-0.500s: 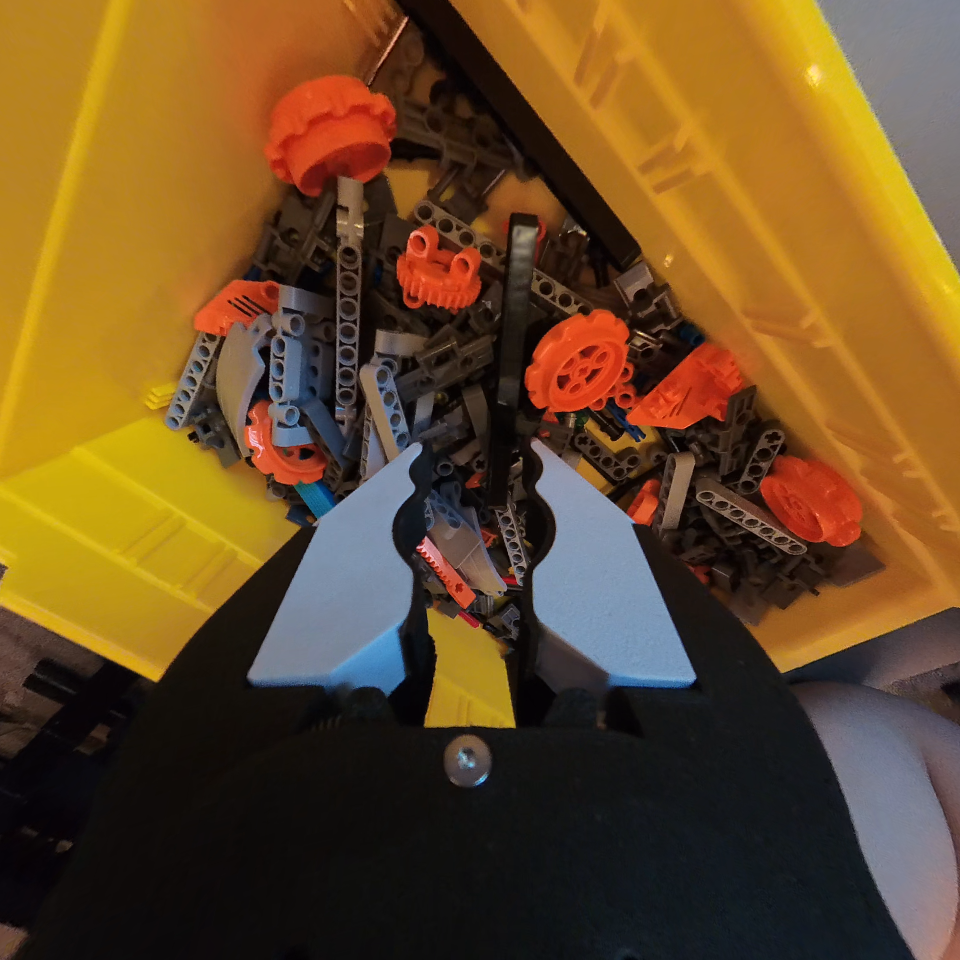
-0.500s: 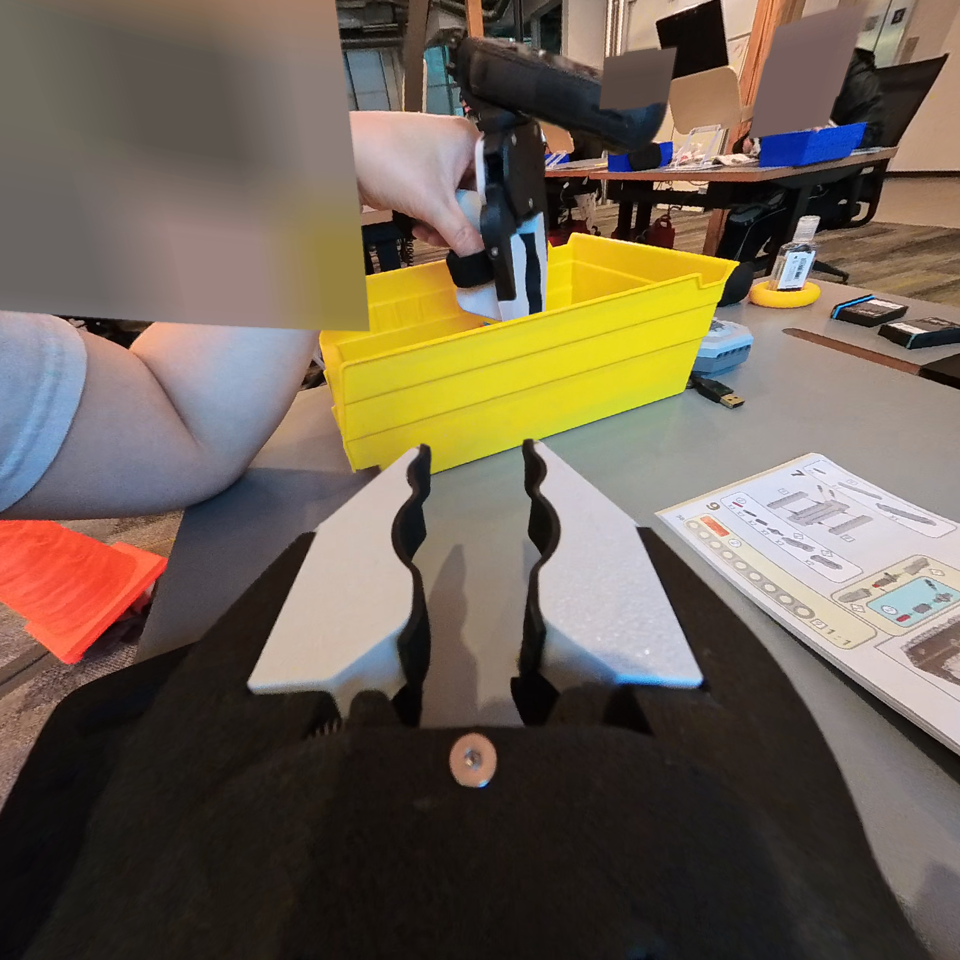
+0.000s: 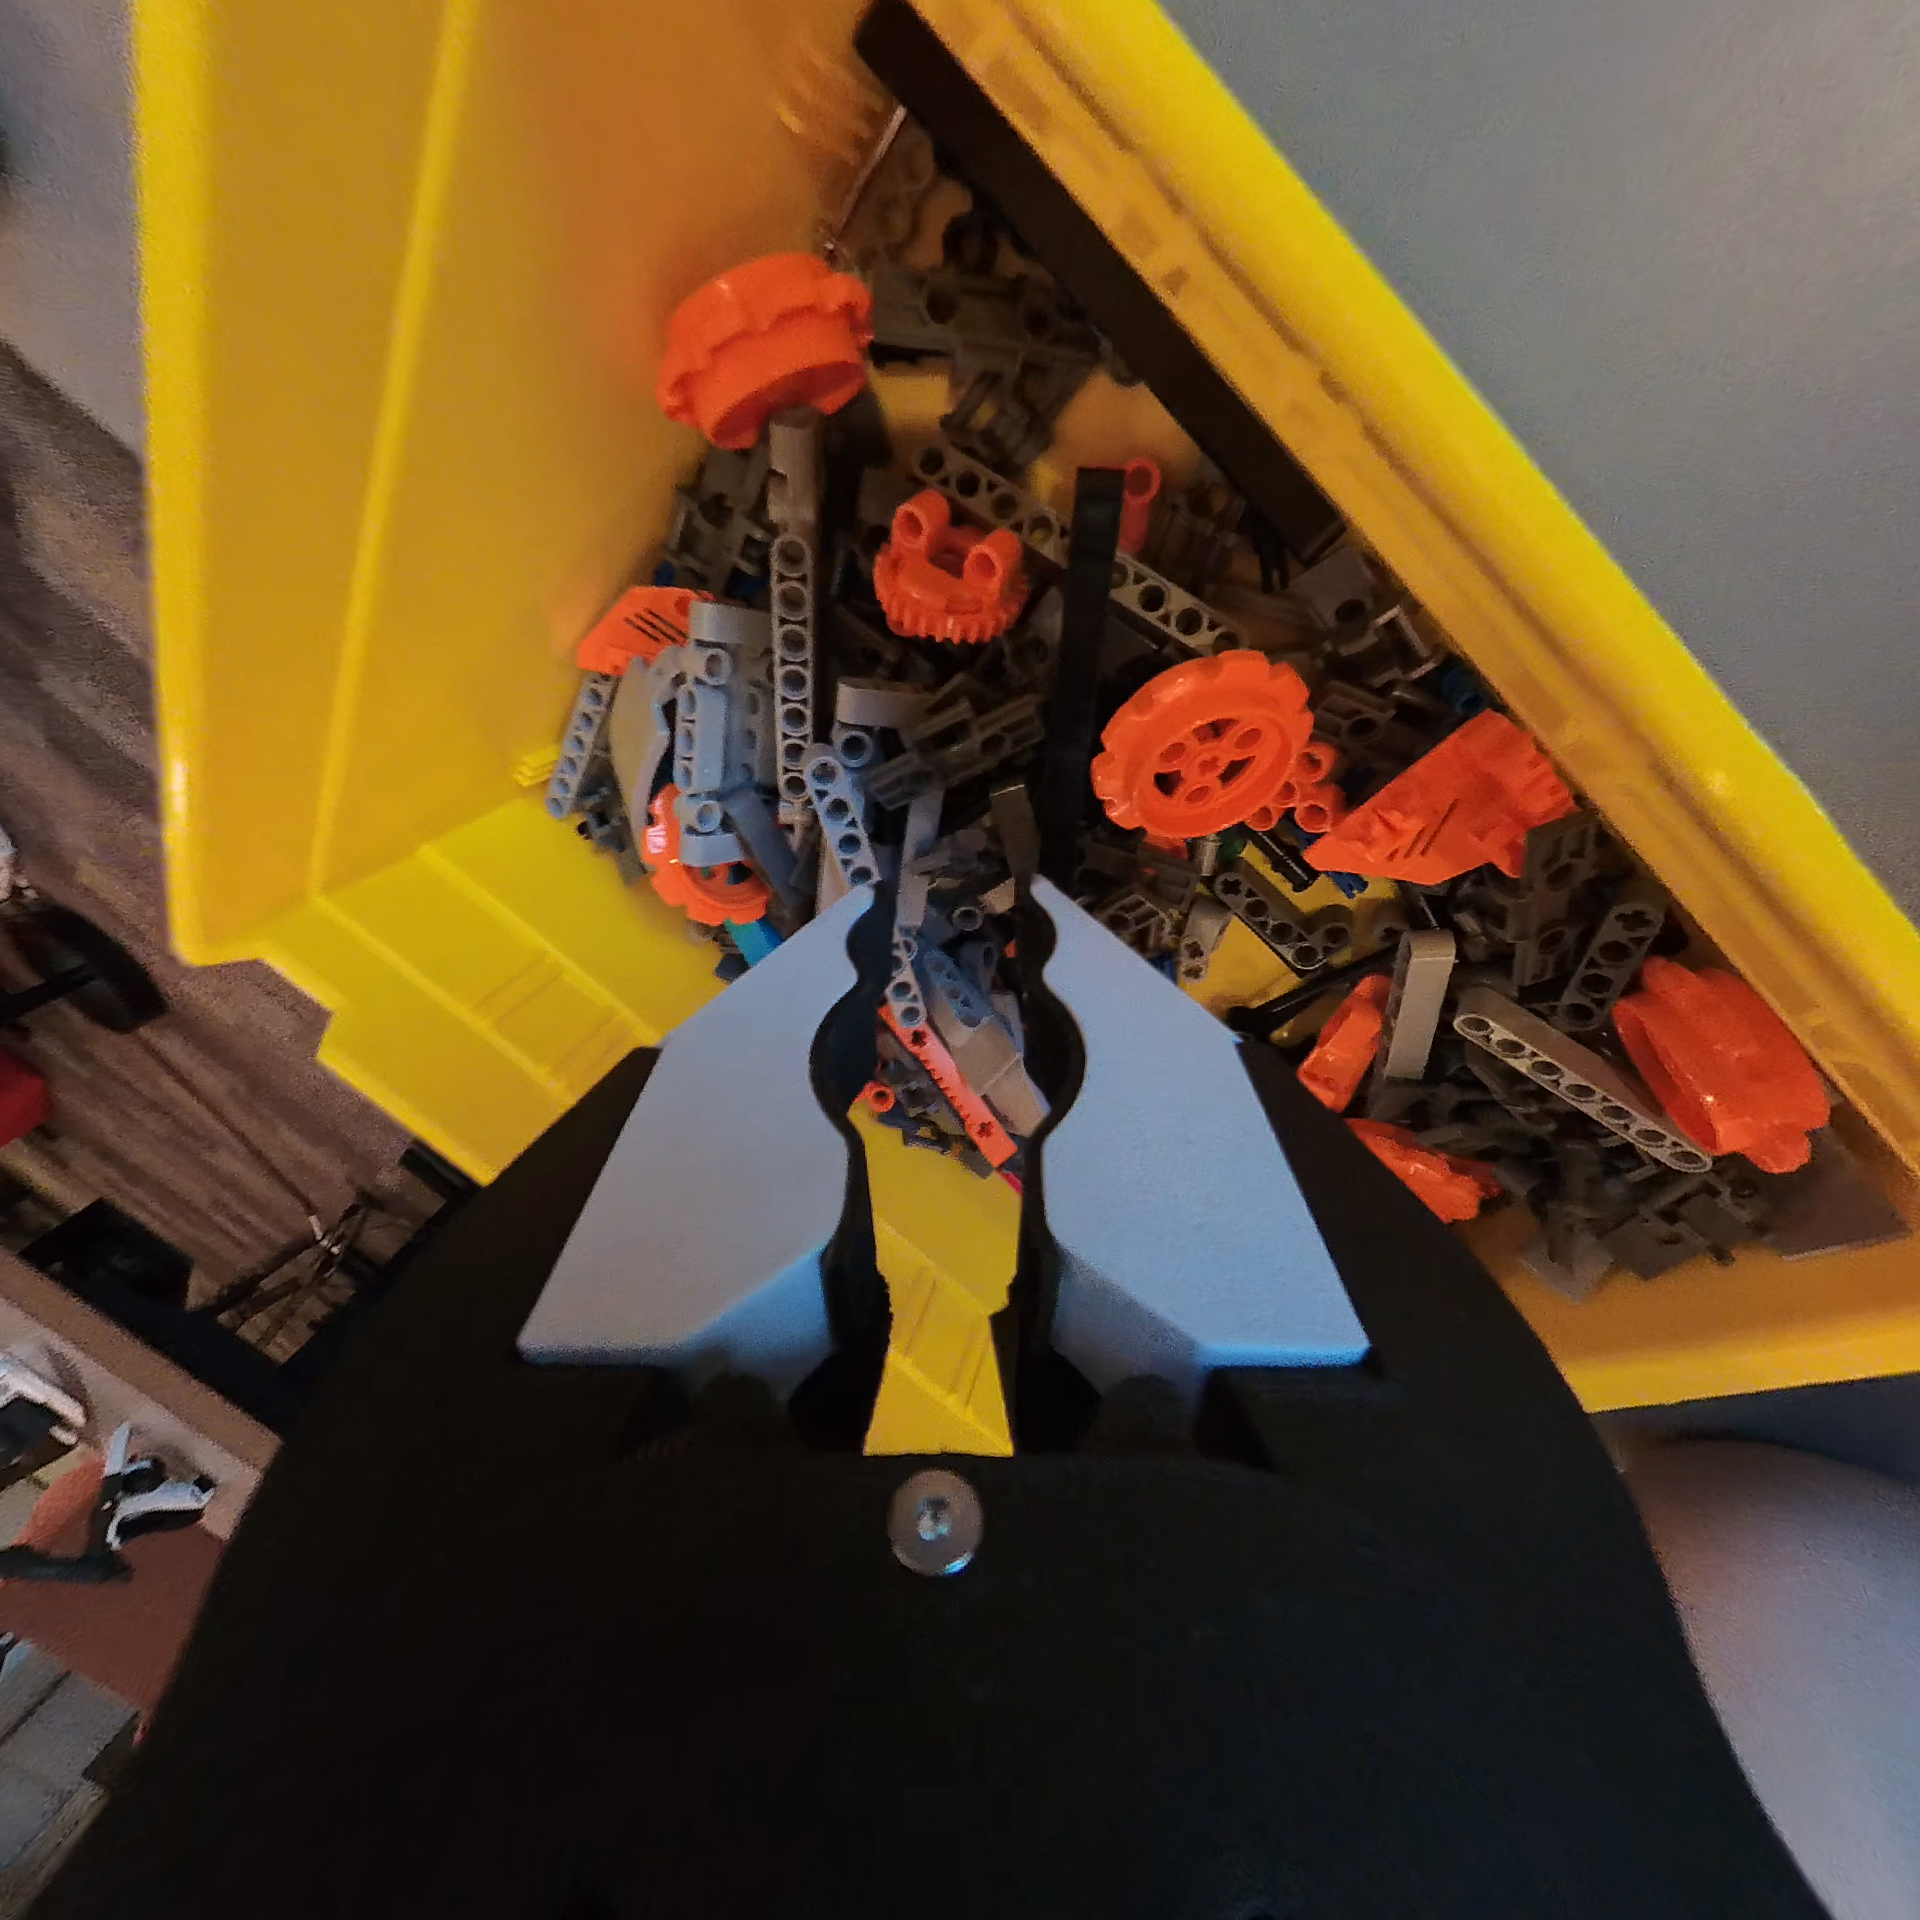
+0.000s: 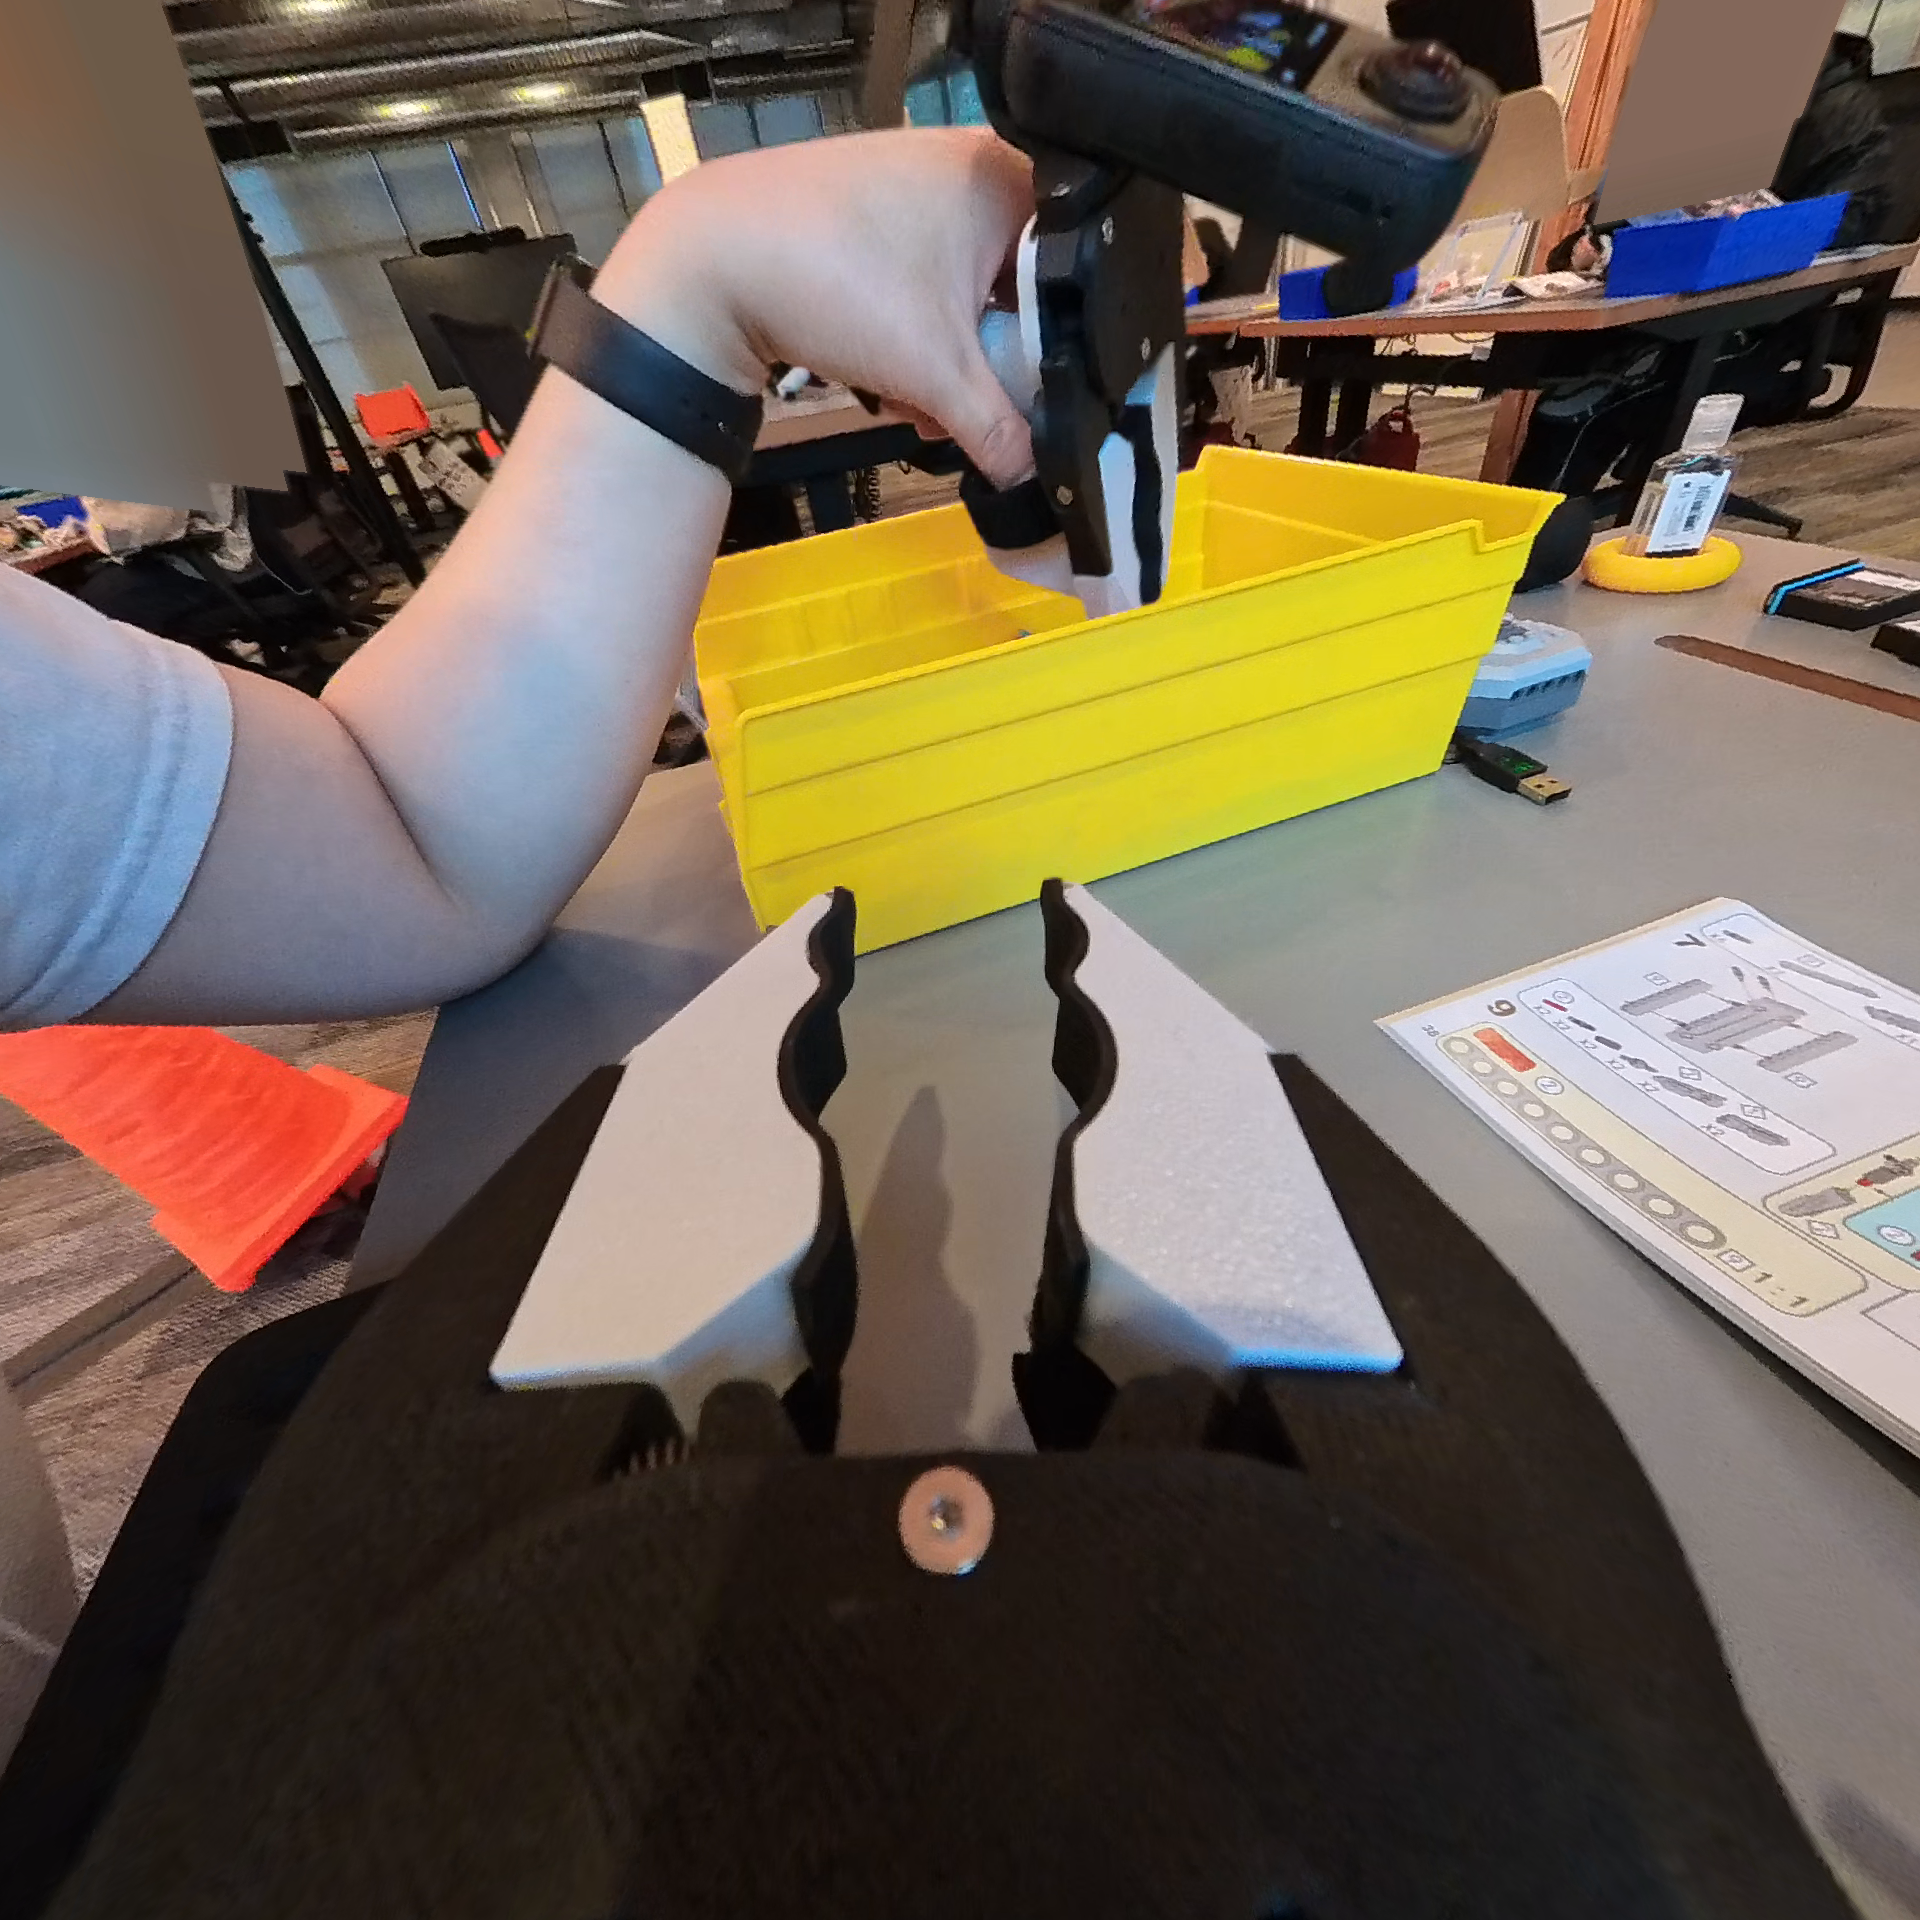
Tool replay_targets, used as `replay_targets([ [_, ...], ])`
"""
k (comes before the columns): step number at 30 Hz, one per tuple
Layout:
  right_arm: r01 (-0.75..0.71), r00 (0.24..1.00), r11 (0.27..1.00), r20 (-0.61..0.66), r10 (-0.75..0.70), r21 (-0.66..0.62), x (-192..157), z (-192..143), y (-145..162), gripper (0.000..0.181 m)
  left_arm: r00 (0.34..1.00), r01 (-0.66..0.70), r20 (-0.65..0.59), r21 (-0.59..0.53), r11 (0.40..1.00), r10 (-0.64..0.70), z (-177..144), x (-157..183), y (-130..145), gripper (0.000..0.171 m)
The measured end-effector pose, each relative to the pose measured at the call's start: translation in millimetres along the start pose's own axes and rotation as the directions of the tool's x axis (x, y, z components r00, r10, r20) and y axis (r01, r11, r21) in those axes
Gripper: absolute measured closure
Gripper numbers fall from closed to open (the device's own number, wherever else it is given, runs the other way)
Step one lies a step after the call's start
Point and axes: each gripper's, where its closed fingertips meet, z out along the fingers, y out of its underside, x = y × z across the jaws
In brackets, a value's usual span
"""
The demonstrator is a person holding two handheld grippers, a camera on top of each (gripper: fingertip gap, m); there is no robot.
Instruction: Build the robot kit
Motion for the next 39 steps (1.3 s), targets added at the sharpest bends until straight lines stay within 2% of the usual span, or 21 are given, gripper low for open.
replay_targets([
  [7, -0.036, 0.999, 0.999, 0.022, 0.036, -0.008, -2, -1, 4, 0.145, 0.998, 0.020, 0.055, 0.000, 1.000, -0.020, -12, -5, 6, 0.149],
  [13, 0.015, 0.999, 1.000, 0.031, -0.015, -0.022, -9, 2, 6, 0.145, 0.995, 0.043, 0.091, -0.024, 0.999, -0.041, -16, -11, 16, 0.149],
  [39, 0.009, 0.999, 0.999, 0.042, -0.007, -0.051, -10, 6, 12, 0.145, 0.993, 0.060, 0.102, -0.021, 0.998, -0.057, -18, -15, 19, 0.151],
])
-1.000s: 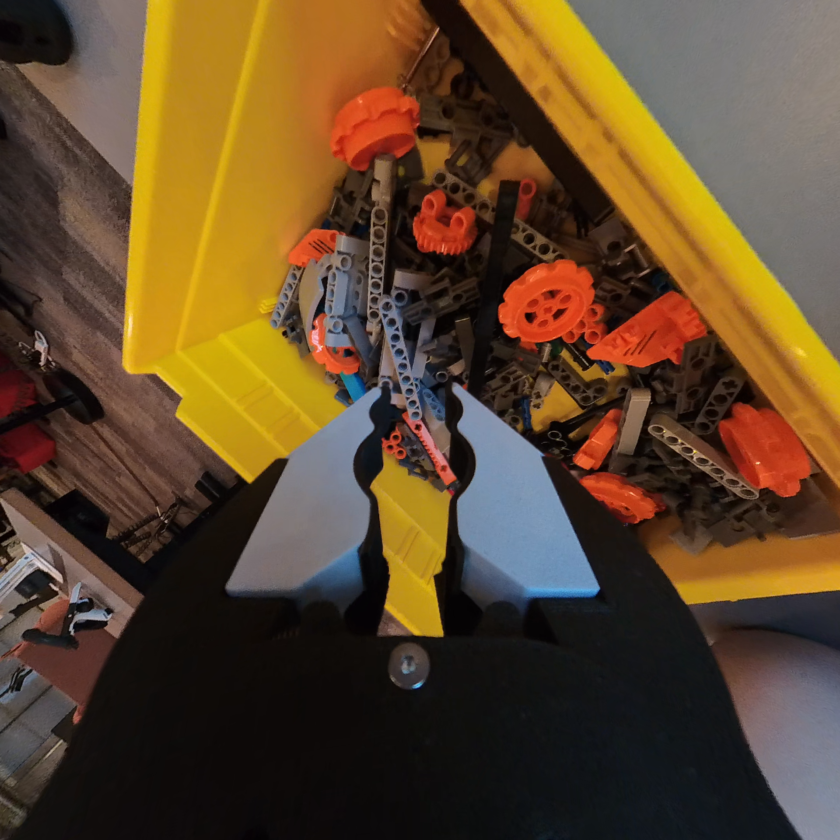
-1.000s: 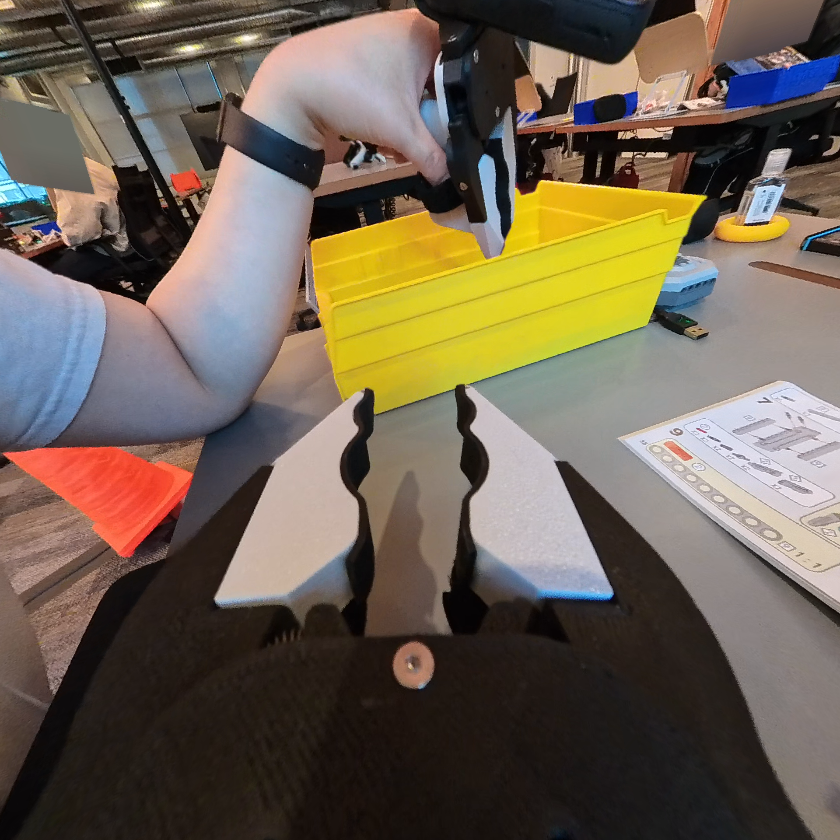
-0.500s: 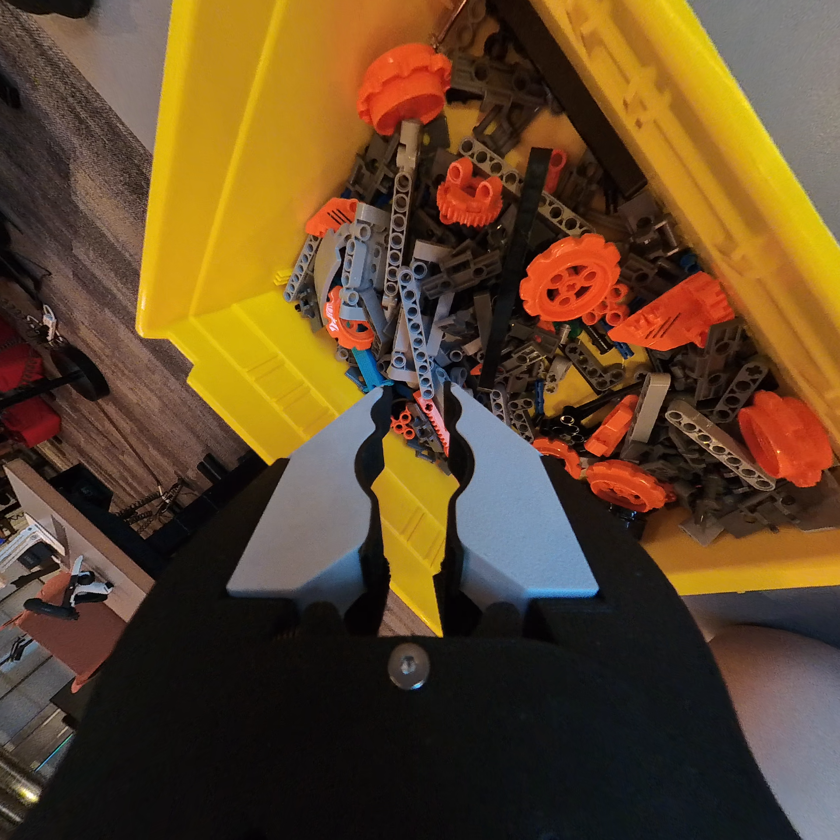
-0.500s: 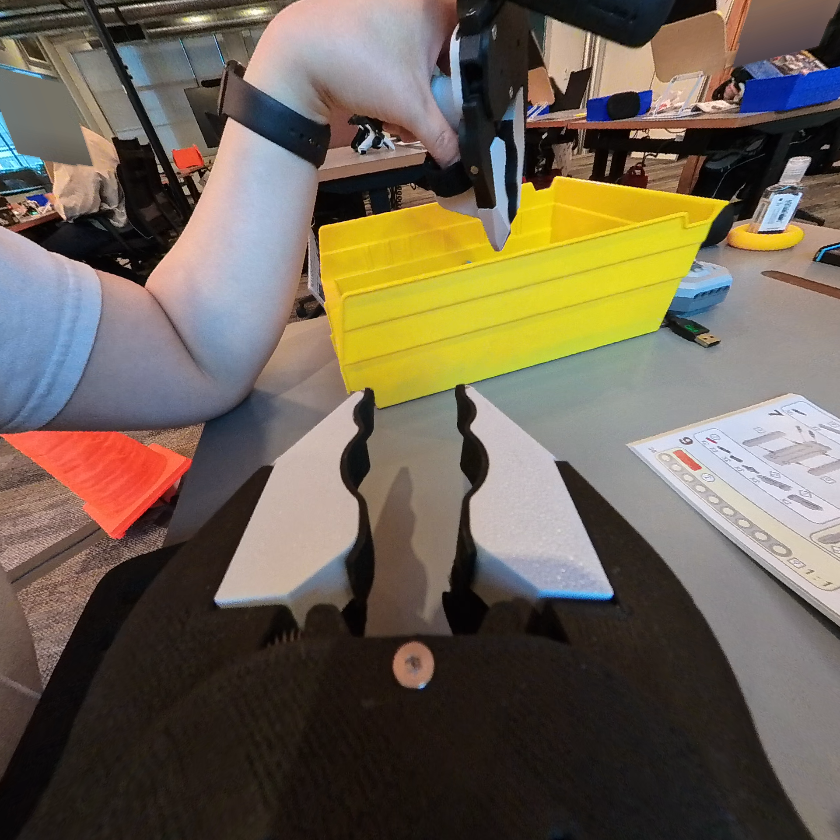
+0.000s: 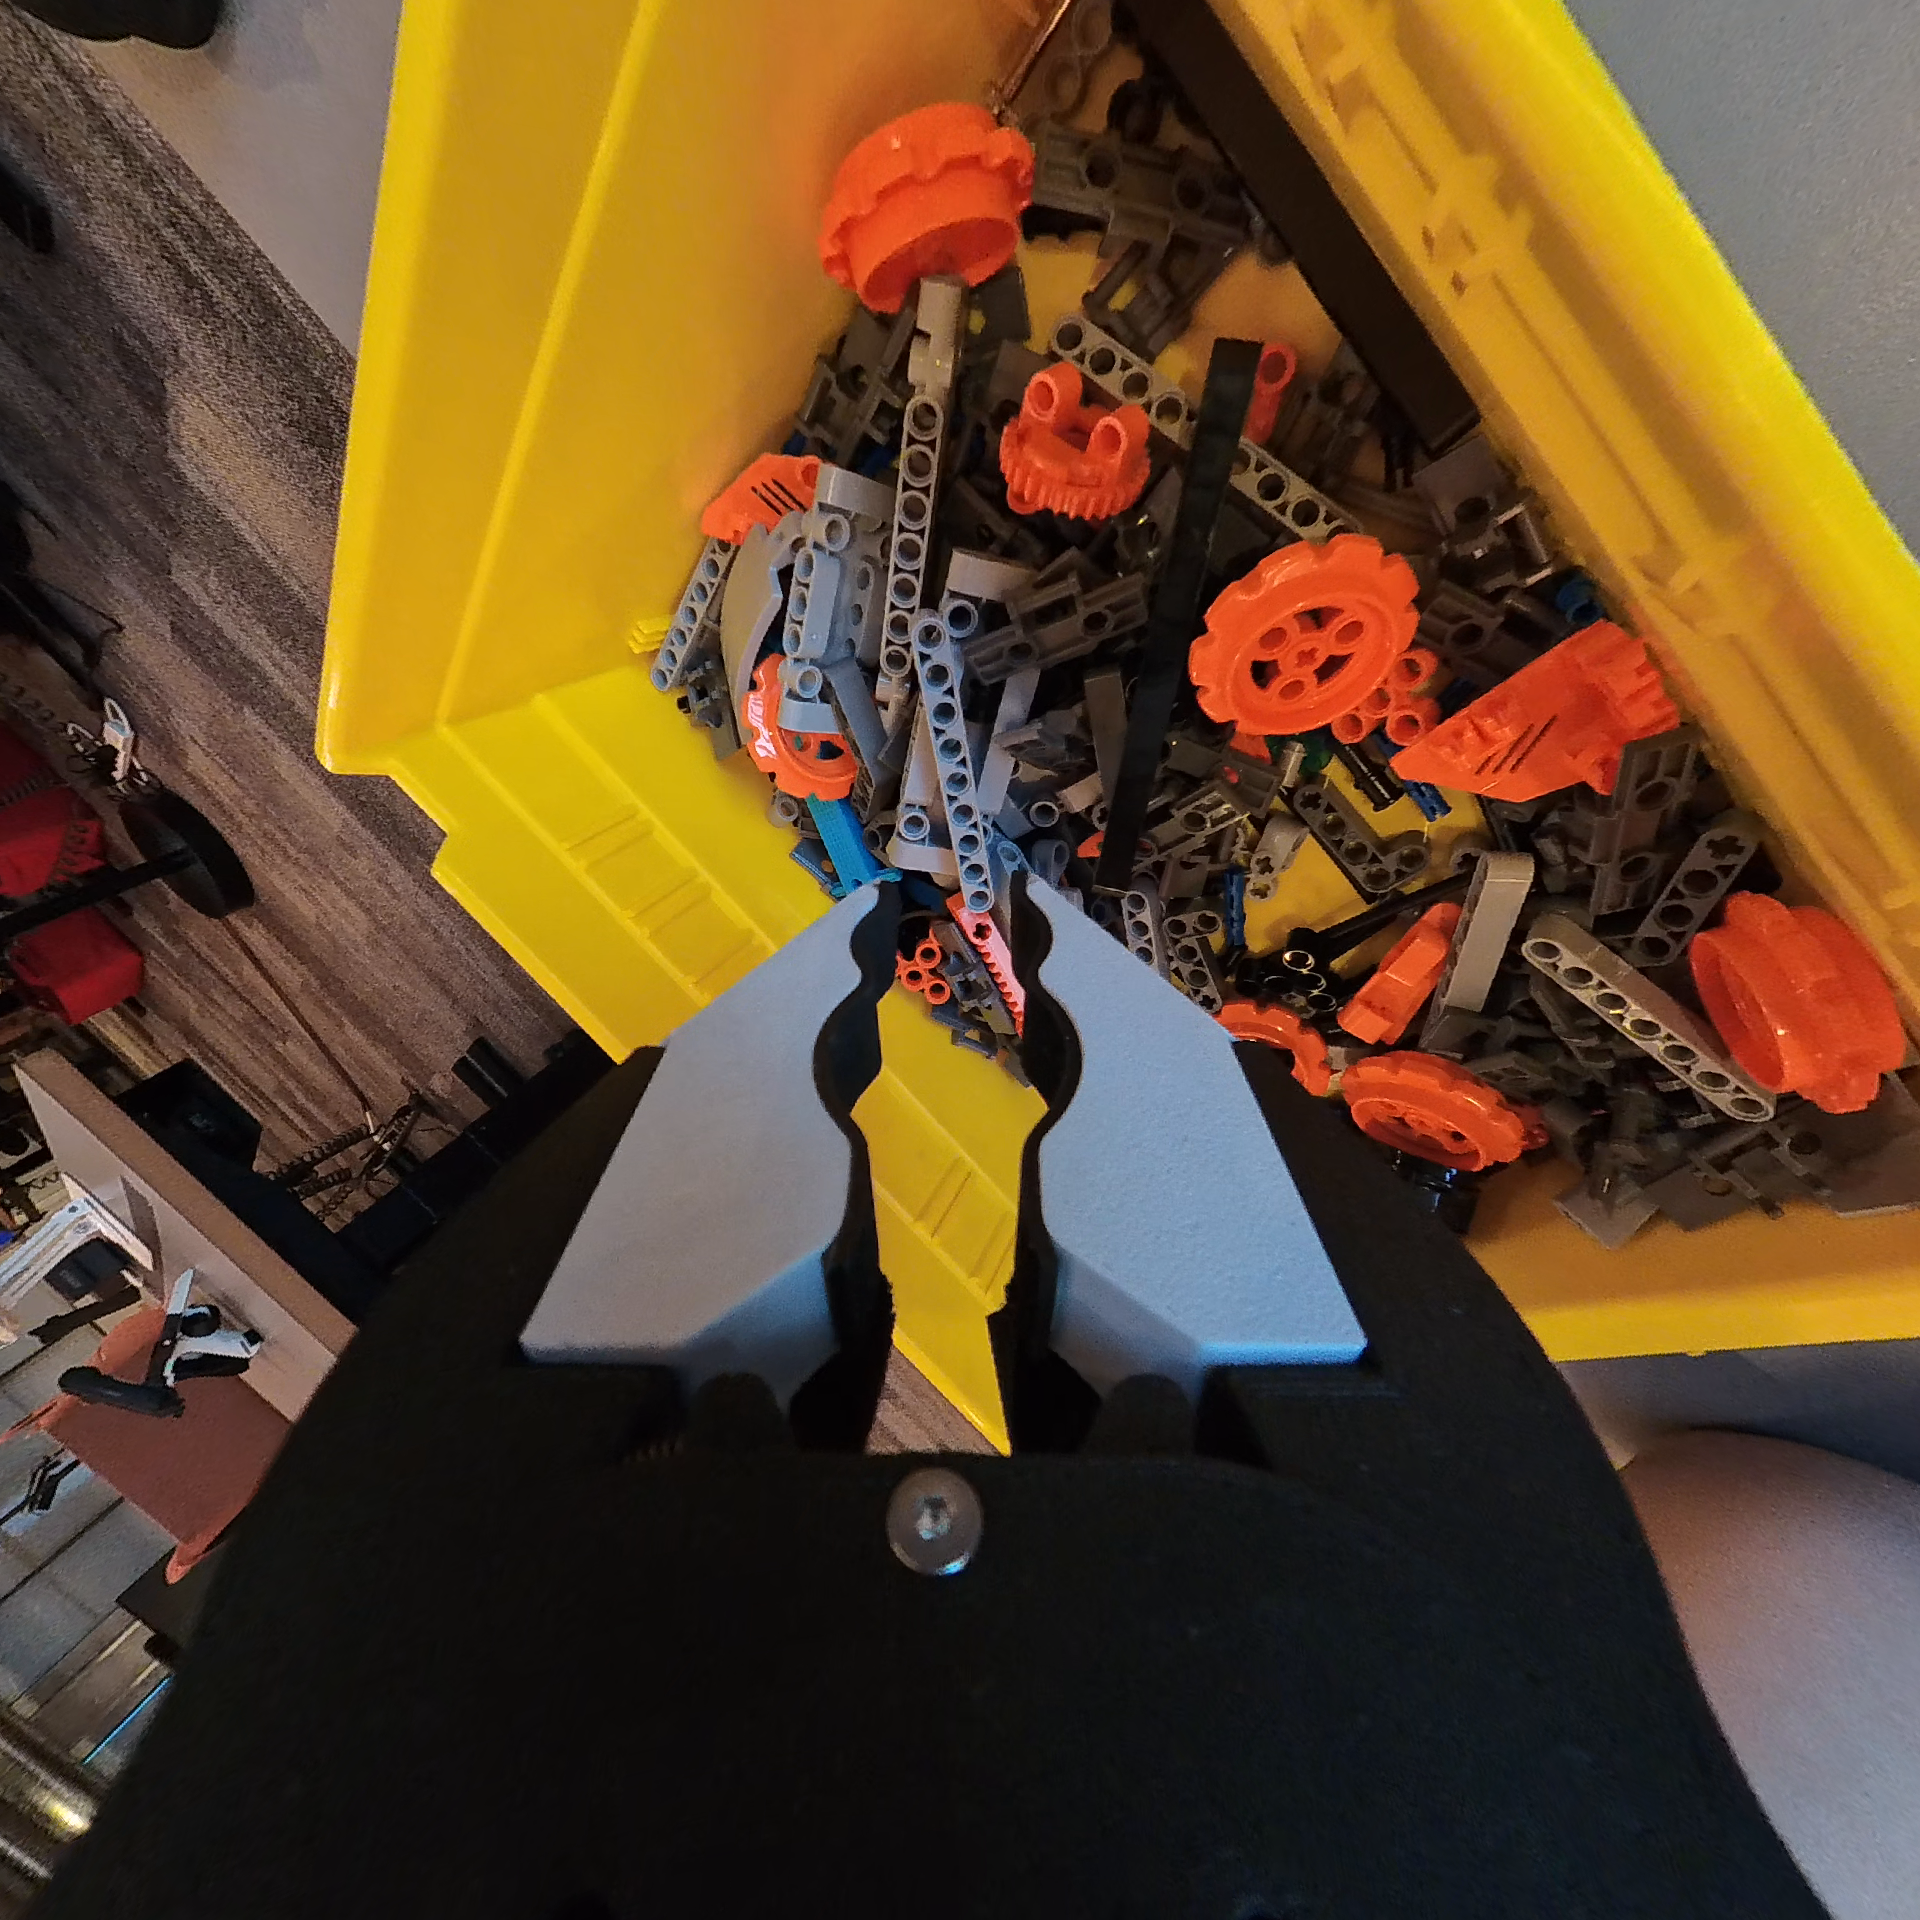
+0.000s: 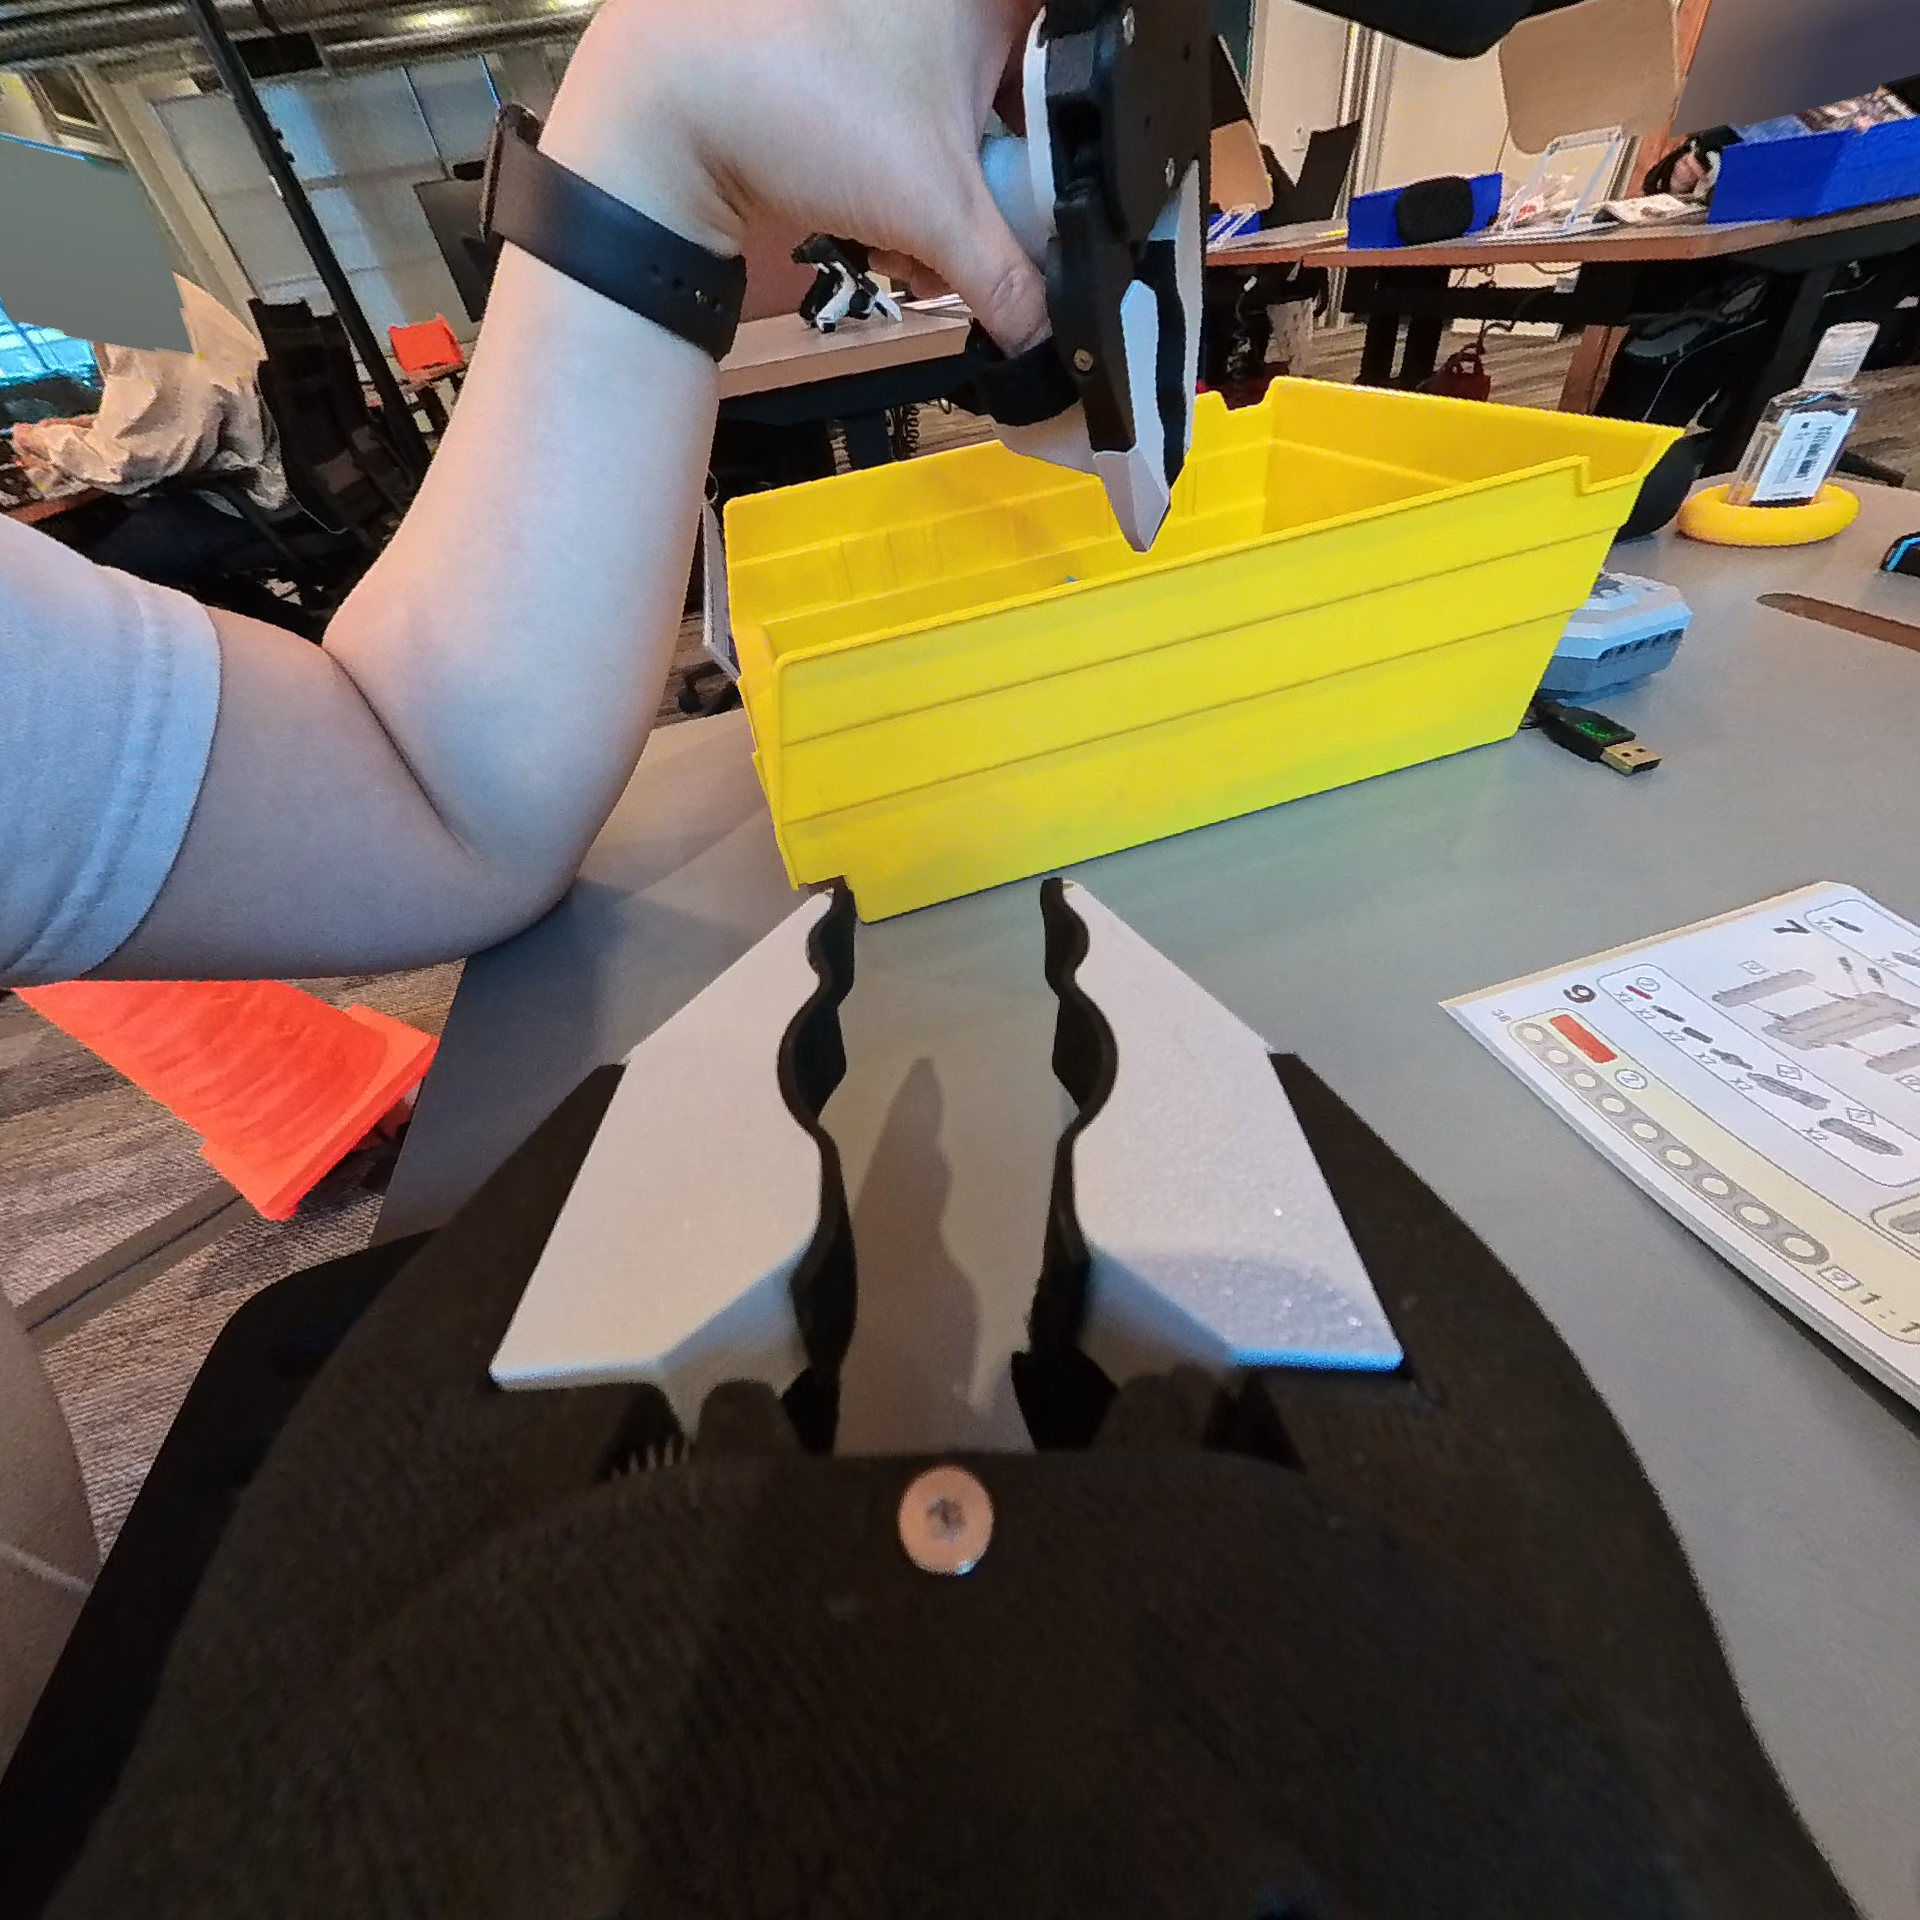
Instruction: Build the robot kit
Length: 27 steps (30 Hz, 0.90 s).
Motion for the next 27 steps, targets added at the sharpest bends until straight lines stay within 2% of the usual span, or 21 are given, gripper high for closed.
replay_targets([
  [12, -0.015, 1.000, 1.000, 0.008, 0.015, -0.012, -1, 0, 3, 0.145, 1.000, 0.011, 0.013, -0.014, 1.000, -0.011, 3, -6, 6, 0.153],
  [15, -0.023, 1.000, 1.000, 0.014, 0.023, -0.009, -2, 0, 2, 0.145, 0.989, 0.111, 0.105, -0.053, 0.992, -0.105, 7, -33, 22, 0.156],
  [18, -0.022, 1.000, 1.000, 0.020, 0.023, -0.011, -3, 0, 2, 0.145, 0.954, 0.191, 0.250, -0.085, 0.978, -0.165, 9, -66, 33, 0.148],
  [22, -0.028, 0.999, 0.999, 0.020, 0.029, -0.015, -3, 0, 3, 0.145, 0.927, 0.153, 0.357, -0.072, 0.986, -0.117, 5, -79, 23, 0.153],
  [27, -0.055, 0.998, 0.998, 0.024, 0.056, -0.025, -1, 1, 5, 0.145, 0.919, 0.082, 0.392, -0.095, 0.992, -0.039, 1, -76, 18, 0.157],
])
